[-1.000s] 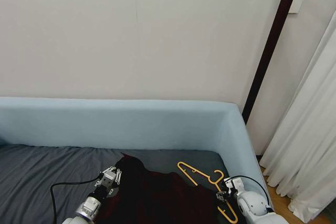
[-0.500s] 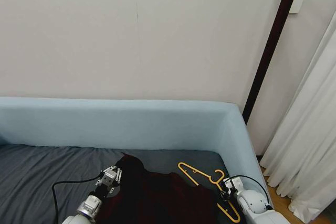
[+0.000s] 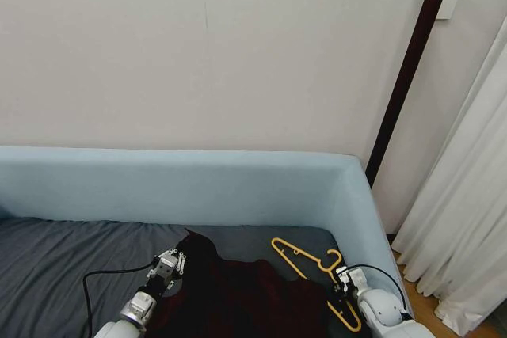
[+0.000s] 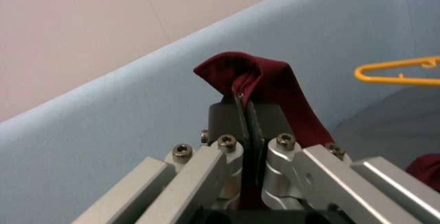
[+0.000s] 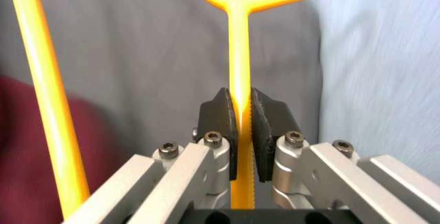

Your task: Pick up the clothes from the sofa and hang them on the clothes hanger.

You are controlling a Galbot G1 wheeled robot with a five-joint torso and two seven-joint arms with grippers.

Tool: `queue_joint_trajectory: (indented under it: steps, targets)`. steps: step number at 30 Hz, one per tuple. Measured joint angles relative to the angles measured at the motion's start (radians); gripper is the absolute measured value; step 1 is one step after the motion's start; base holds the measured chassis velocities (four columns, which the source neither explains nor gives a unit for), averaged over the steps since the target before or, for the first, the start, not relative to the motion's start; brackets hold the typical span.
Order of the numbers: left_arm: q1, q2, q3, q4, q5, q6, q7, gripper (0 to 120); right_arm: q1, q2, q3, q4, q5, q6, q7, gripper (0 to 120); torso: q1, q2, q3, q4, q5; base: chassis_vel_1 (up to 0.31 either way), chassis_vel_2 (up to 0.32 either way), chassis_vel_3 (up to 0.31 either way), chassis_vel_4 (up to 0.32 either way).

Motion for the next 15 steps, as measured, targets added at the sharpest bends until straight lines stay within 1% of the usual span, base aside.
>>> queue_joint_trajectory:
  steps: [3, 4, 6, 8, 10, 13, 15]
  targets:
    - [-0.015, 0.013, 0.011, -0.006, -0.011, 0.003, 0.000, 0, -0.065, -0.040, 0.006, 0.131, -0.003, 0.075, -0.009, 5, 0.000, 0.000, 0.000, -0.0002, -0.0003, 0.000, 0.000, 0.000, 0.000]
    - [-0.015, 0.013, 0.011, -0.006, -0.011, 0.003, 0.000, 0, -0.065, -0.040, 0.006, 0.131, -0.003, 0.075, -0.009, 5, 0.000, 0.000, 0.000, -0.0002, -0.0003, 0.000, 0.000, 0.000, 0.000]
    - [-0.019, 0.027, 0.014, -0.016, -0.022, 0.006, 0.002, 0, -0.124, -0.077, 0.005, 0.239, -0.021, 0.119, -0.036, 5, 0.000, 0.000, 0.000, -0.0001, -0.0001, 0.000, 0.000, 0.000, 0.000]
    - [-0.019, 0.041, 0.011, -0.026, -0.031, 0.009, 0.004, 0, -0.173, -0.112, -0.005, 0.319, -0.056, 0.141, -0.075, 5, 0.000, 0.000, 0.000, 0.0001, -0.0003, 0.000, 0.000, 0.000, 0.000]
    - [-0.019, 0.047, 0.010, -0.030, -0.034, 0.009, 0.005, 0, -0.187, -0.122, -0.011, 0.339, -0.073, 0.146, -0.087, 5, 0.000, 0.000, 0.000, 0.0000, -0.0003, 0.000, 0.000, 0.000, 0.000]
    - [-0.018, 0.066, 0.004, -0.042, -0.044, 0.012, 0.009, 0, -0.219, -0.145, -0.047, 0.379, -0.164, 0.163, -0.123, 5, 0.000, 0.000, 0.000, 0.0000, -0.0001, 0.000, 0.000, 0.000, 0.000]
    - [-0.017, 0.068, 0.004, -0.044, -0.046, 0.013, 0.009, 0, -0.221, -0.146, -0.051, 0.381, -0.174, 0.164, -0.124, 5, 0.000, 0.000, 0.000, 0.0000, -0.0001, 0.000, 0.000, 0.000, 0.000]
